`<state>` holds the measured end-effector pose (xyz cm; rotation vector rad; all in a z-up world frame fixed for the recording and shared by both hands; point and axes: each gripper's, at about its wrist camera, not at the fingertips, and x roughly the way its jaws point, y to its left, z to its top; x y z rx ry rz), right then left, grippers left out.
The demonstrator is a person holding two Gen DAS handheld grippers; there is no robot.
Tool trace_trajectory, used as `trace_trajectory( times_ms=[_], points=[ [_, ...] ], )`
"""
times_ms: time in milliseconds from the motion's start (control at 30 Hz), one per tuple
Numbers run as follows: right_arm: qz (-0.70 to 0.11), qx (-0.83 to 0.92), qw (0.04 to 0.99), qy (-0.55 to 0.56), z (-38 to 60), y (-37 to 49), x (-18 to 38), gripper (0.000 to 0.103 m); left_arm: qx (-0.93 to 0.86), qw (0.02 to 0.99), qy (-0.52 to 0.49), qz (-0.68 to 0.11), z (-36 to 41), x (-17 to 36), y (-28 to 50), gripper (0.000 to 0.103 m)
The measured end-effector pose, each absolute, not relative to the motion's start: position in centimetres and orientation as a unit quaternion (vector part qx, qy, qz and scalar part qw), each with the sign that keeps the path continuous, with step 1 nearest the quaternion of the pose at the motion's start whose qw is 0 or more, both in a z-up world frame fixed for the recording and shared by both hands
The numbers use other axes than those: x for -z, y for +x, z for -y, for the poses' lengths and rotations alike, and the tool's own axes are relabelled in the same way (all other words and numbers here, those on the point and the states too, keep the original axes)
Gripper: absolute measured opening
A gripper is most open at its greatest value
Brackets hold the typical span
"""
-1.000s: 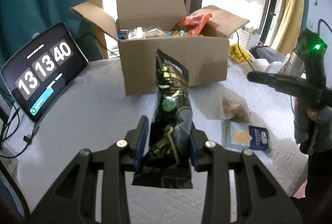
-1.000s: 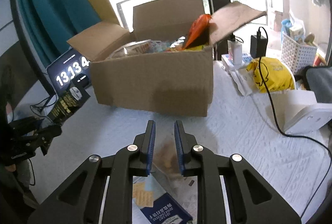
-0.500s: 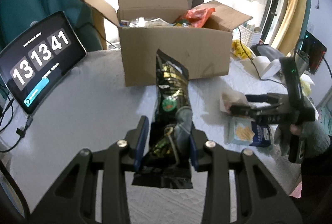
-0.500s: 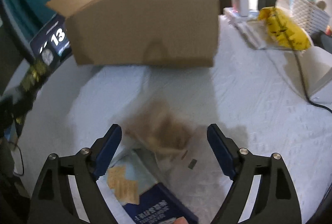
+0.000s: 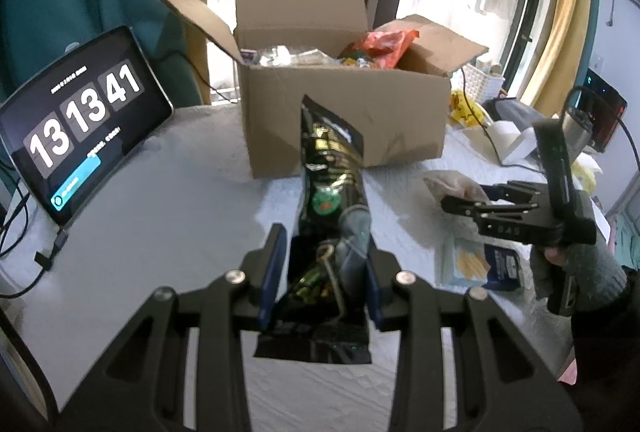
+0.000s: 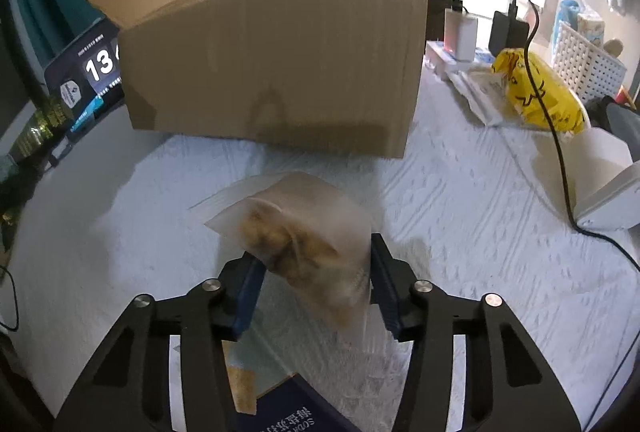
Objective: Organize snacks
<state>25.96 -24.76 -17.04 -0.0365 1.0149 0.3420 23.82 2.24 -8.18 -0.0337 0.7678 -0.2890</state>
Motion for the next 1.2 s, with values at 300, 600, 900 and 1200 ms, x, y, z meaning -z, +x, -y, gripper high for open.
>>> trace_trajectory(
  times_ms=[300, 600, 900, 1200],
  points=[
    [-0.436, -0.193, 0.879, -0.004, 23.8, 26.8, 11.7, 0.052, 0.143, 0.930, -0.010, -0.339, -2.7, 5.7, 24.6, 0.036],
    [-0.369, -0.213, 0.904, -0.014, 22.8, 28.8, 6.0, 0.052, 0.169, 0.931, -0.038, -0.321, -2.7, 3.7, 26.9, 0.036],
    [-0.311, -0.221, 0.924, -0.022, 22.8, 33.3, 1.8, 0.052, 0.151, 0.953, -0.018, -0.261, -1.5, -0.5, 30.1, 0.036],
    [-0.286, -0.234, 0.929, -0.022, 22.0, 38.7, 0.5, 0.052, 0.132, 0.960, -0.016, -0.245, -1.4, -2.4, 35.3, 0.036]
  ],
)
